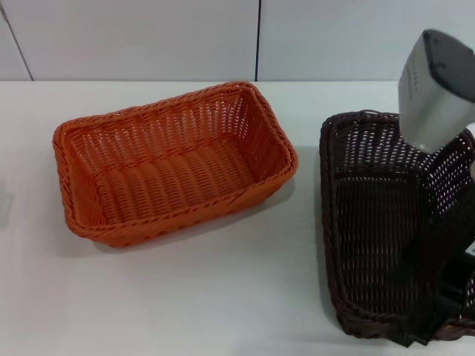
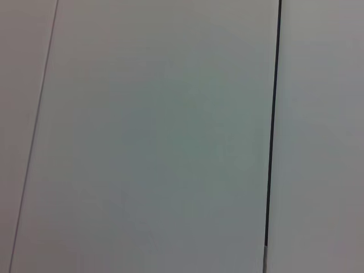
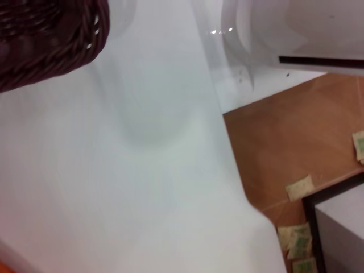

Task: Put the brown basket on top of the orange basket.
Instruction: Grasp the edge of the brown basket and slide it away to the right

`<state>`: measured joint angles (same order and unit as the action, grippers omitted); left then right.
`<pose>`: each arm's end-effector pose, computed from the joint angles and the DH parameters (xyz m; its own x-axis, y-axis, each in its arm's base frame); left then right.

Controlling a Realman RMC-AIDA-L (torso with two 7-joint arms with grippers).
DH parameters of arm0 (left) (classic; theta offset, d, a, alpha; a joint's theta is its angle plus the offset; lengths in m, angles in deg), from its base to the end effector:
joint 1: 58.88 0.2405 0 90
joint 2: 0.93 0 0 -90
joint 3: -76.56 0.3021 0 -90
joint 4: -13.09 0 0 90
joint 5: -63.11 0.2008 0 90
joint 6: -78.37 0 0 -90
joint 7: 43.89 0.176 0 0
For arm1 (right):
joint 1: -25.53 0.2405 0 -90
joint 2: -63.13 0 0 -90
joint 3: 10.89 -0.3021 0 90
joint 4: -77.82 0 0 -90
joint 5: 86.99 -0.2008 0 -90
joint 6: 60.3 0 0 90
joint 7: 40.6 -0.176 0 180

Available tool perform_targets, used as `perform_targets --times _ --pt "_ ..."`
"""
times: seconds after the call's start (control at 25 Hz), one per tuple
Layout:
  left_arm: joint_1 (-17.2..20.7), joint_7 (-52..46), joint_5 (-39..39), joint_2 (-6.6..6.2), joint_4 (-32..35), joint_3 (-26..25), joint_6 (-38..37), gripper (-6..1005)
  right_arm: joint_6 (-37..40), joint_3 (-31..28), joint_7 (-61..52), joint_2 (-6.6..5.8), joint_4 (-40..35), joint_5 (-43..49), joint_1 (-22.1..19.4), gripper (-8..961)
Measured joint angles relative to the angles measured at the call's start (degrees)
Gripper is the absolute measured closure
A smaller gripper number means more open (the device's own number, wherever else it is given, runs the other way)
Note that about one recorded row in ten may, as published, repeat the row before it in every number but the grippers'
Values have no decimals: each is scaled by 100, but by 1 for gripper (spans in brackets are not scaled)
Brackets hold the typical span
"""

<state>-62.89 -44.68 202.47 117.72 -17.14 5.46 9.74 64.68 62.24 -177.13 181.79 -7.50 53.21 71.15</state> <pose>-0.4027 0.2913 0.0361 0.6631 -0.1915 0.7236 0.7469 0.2330 -0.6228 0.1563 0.3219 -0.0157 0.8175 -0.3188 0.4796 -0.3661 -0.9305 0.0056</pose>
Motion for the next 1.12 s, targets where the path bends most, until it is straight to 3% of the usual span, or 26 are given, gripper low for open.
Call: perform_targets --times 0.48,0.8,1.12 --pt "-12 0 -88 0 45 21 0 155 -77 189 27 -1 510 122 -28 191" --pt "-20 0 -87 -8 53 1 -1 155 -549 235 207 -2 1012 447 -11 219" --pt "-39 1 -85 -9 62 -18 -2 155 -696 867 578 -3 1230 476 29 247"
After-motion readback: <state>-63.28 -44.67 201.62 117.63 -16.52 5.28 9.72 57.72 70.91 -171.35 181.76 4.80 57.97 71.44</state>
